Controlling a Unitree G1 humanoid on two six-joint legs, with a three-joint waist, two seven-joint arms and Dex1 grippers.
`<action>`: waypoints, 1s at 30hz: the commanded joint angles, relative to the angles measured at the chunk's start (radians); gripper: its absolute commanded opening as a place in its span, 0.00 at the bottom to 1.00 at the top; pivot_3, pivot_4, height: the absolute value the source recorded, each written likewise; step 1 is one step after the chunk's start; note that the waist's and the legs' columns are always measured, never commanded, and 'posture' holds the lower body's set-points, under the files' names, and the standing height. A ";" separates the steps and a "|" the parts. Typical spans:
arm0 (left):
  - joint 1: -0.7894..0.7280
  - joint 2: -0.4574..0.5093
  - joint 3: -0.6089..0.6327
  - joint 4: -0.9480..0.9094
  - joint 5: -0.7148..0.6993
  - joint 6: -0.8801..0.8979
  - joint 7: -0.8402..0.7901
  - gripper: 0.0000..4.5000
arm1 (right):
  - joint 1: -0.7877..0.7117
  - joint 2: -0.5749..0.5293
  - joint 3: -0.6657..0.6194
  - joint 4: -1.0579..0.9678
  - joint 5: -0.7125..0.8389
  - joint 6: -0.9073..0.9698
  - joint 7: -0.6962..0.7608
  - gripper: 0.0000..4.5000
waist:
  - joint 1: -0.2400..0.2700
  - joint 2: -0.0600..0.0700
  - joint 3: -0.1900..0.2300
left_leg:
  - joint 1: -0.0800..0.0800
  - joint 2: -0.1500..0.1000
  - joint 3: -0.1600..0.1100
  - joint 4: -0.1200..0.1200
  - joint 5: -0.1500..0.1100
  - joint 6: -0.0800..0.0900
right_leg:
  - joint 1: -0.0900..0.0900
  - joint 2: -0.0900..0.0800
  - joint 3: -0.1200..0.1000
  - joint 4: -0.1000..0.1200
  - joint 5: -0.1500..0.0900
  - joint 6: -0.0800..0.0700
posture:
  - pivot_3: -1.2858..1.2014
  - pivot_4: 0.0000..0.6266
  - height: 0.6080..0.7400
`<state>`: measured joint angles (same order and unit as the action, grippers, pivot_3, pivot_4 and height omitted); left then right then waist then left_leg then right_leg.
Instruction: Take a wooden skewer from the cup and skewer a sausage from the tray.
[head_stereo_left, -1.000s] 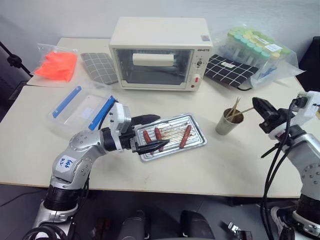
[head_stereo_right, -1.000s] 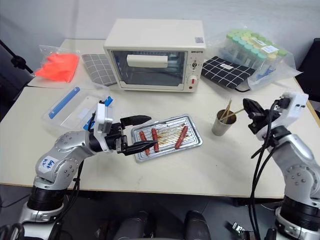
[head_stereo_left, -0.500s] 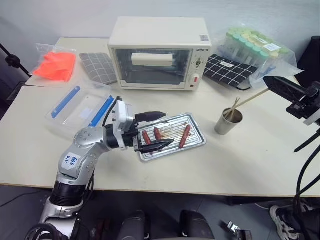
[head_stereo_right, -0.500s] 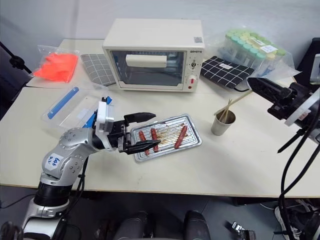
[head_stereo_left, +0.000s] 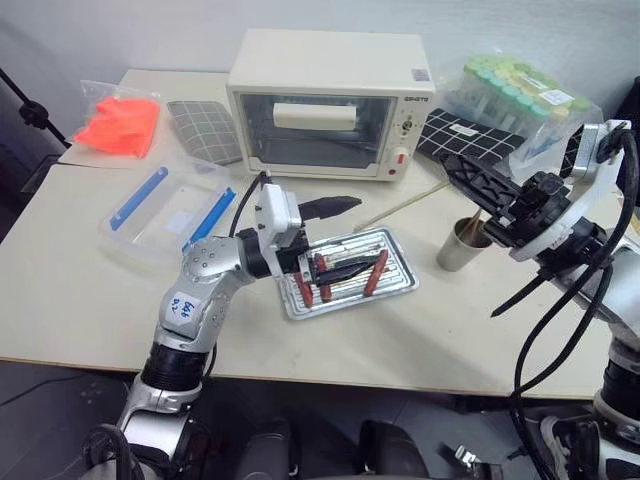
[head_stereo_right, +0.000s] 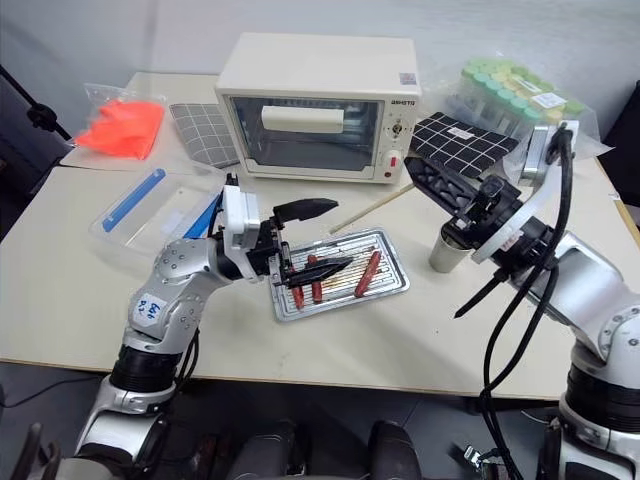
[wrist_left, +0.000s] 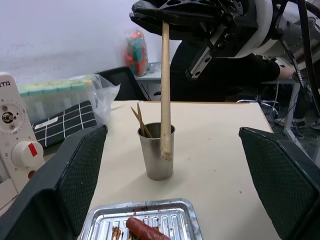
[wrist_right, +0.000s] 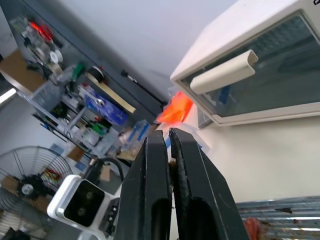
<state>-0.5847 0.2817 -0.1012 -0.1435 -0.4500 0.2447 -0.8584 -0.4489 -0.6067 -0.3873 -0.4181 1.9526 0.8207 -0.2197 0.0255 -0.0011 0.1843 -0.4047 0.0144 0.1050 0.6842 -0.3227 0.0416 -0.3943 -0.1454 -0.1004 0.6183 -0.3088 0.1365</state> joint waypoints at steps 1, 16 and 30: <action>-0.033 -0.055 0.024 0.007 -0.040 -0.013 0.031 0.88 | -0.011 0.013 -0.011 -0.053 0.020 -0.035 -0.013 0.00 | -0.001 0.000 0.000 | 0.000 0.000 0.000 0.000 0.000 0.000 | 0.000 0.000 0.000 0.000 0.000 0.000 | 0.52 0.24 1.00; -0.072 -0.114 0.020 0.033 -0.036 -0.006 0.064 0.37 | -0.025 0.051 -0.015 -0.073 0.020 -0.067 -0.046 0.00 | -0.001 0.000 0.000 | 0.000 0.000 -0.001 0.000 0.000 0.000 | 0.000 0.000 -0.002 0.000 0.000 0.000 | 0.52 0.24 1.00; -0.087 -0.132 0.029 0.046 -0.040 -0.005 0.078 0.00 | -0.020 0.048 -0.011 -0.080 0.020 -0.068 -0.047 0.00 | -0.001 0.000 0.000 | 0.000 -0.001 -0.001 0.000 0.000 0.001 | 0.000 0.000 -0.002 0.000 0.000 0.000 | 0.52 0.24 1.00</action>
<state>-0.6530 0.1520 -0.0971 -0.0842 -0.4827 0.2491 -0.8019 -0.4586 -0.5579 -0.3887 -0.4483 1.9526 0.7522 -0.2740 0.0249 -0.0011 0.1844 -0.4051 0.0137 0.1038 0.6842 -0.3224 0.0422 -0.3939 -0.1459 -0.1023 0.6181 -0.3088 0.1365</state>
